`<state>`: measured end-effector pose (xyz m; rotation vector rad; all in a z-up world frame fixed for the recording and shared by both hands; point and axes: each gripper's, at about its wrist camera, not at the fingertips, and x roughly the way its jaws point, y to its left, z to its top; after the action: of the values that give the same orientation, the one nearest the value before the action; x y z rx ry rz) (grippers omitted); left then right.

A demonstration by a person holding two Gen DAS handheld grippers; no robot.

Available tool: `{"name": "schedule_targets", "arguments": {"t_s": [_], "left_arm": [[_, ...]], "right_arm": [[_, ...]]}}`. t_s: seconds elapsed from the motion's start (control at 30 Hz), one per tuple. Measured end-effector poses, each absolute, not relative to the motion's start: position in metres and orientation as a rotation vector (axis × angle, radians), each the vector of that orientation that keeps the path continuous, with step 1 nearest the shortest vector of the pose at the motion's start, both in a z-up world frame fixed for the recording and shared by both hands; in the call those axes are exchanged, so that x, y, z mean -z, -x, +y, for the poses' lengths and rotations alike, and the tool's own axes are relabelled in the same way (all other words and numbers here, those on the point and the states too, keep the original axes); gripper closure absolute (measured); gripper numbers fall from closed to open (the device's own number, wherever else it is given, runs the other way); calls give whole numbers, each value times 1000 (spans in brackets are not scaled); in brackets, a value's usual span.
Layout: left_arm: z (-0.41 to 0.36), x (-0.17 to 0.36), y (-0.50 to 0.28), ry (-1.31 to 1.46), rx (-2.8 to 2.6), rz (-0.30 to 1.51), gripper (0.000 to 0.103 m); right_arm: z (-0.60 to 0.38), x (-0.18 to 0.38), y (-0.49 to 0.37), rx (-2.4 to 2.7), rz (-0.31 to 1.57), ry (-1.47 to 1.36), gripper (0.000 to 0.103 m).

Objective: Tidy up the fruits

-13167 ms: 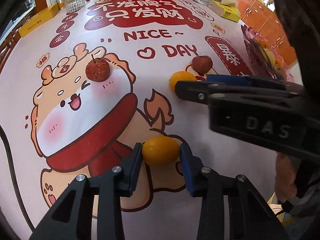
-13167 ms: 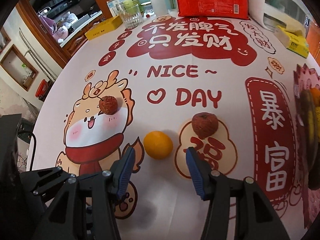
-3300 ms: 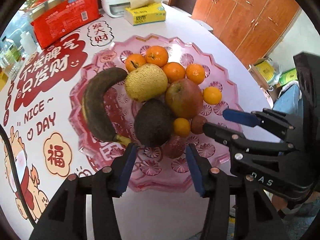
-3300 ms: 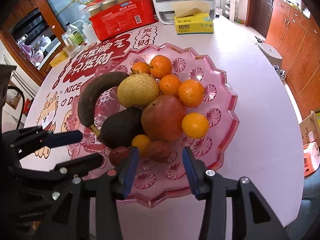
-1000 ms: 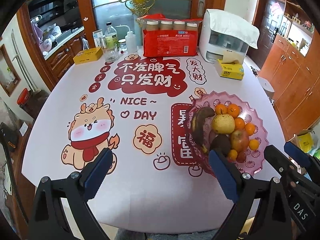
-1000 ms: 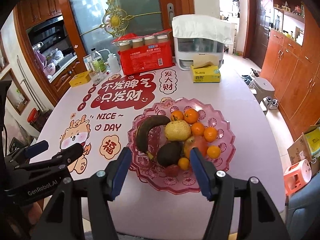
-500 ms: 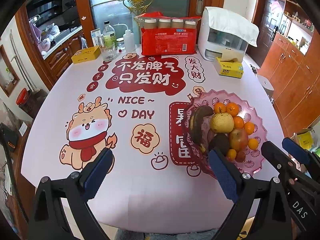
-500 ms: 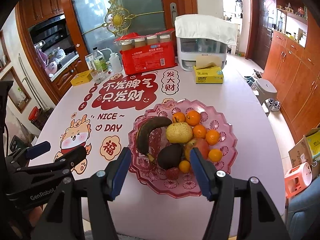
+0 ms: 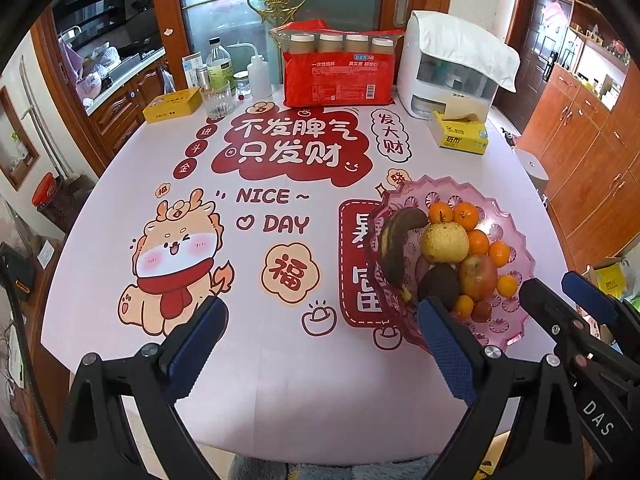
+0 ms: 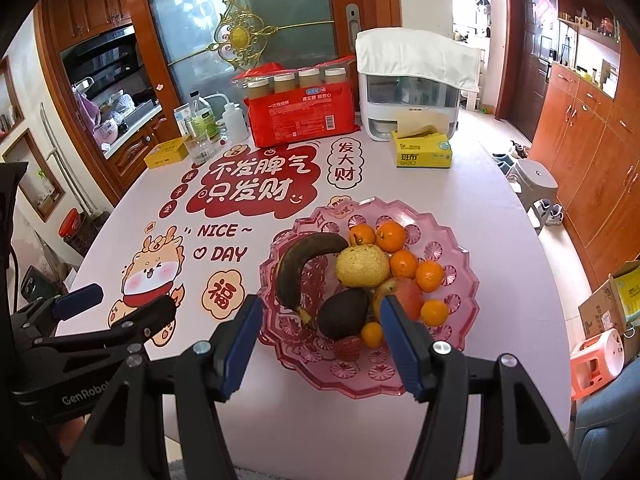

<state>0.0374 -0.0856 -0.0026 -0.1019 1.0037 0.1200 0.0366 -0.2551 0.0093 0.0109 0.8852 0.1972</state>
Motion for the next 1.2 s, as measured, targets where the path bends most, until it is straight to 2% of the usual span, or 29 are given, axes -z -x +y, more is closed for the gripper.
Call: {"name": "schedule_targets", "arguments": {"t_s": [1.2], "left_arm": [[-89, 3, -32, 98, -118, 1008, 7]], "right_arm": [[-251, -7, -29, -197, 888, -14, 41]]}}
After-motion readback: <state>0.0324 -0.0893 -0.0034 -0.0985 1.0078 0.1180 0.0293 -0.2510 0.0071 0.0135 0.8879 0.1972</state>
